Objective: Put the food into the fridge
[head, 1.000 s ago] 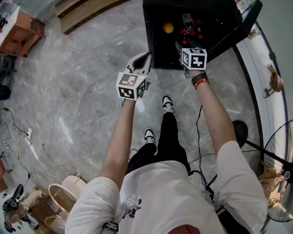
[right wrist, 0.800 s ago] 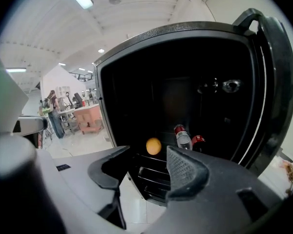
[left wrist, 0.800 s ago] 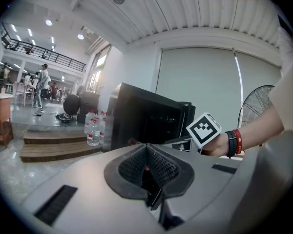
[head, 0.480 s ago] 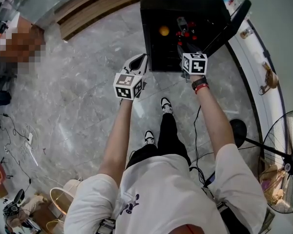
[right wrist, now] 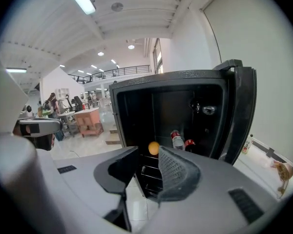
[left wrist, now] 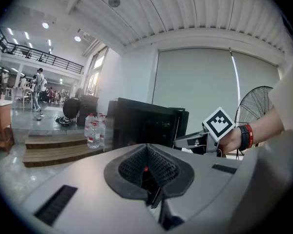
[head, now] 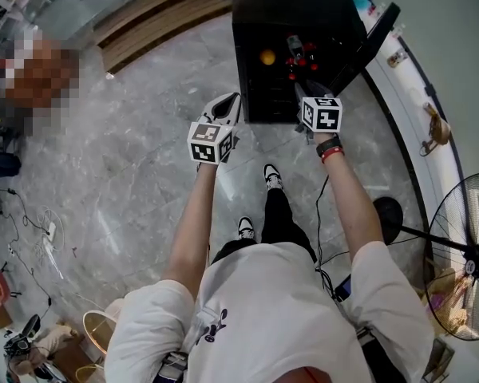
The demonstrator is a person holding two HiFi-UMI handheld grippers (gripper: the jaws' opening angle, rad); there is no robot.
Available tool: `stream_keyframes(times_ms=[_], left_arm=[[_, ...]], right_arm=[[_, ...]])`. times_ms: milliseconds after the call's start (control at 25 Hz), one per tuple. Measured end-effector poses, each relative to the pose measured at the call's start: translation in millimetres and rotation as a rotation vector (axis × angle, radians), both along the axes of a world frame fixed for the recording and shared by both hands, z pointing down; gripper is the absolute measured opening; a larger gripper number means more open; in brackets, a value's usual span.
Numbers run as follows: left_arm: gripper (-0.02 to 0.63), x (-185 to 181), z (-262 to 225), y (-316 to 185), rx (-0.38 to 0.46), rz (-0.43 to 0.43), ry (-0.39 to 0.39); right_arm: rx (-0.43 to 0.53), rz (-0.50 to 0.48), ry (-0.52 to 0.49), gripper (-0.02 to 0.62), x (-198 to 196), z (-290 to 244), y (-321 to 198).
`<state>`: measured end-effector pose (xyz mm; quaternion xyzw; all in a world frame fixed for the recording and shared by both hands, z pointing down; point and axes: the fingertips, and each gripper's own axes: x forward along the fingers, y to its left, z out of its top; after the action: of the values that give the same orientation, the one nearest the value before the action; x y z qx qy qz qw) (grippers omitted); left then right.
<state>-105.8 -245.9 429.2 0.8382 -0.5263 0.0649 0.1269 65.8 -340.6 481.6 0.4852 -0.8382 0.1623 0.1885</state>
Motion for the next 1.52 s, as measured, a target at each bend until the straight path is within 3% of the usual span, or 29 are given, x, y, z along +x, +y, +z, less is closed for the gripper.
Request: stream_keyframes(times_ms=[760,1520], left_arm=[[0.020,7,-35,33,0.041,0.010,-0.005],[0.020,-1,-55,83,0.055,-0.060,-0.040]], right_arm=[[0.064,-0.007,-0.037,0.052,12,-61,61],[0.156,0.177,-0.147,0.015,60,-102,122]])
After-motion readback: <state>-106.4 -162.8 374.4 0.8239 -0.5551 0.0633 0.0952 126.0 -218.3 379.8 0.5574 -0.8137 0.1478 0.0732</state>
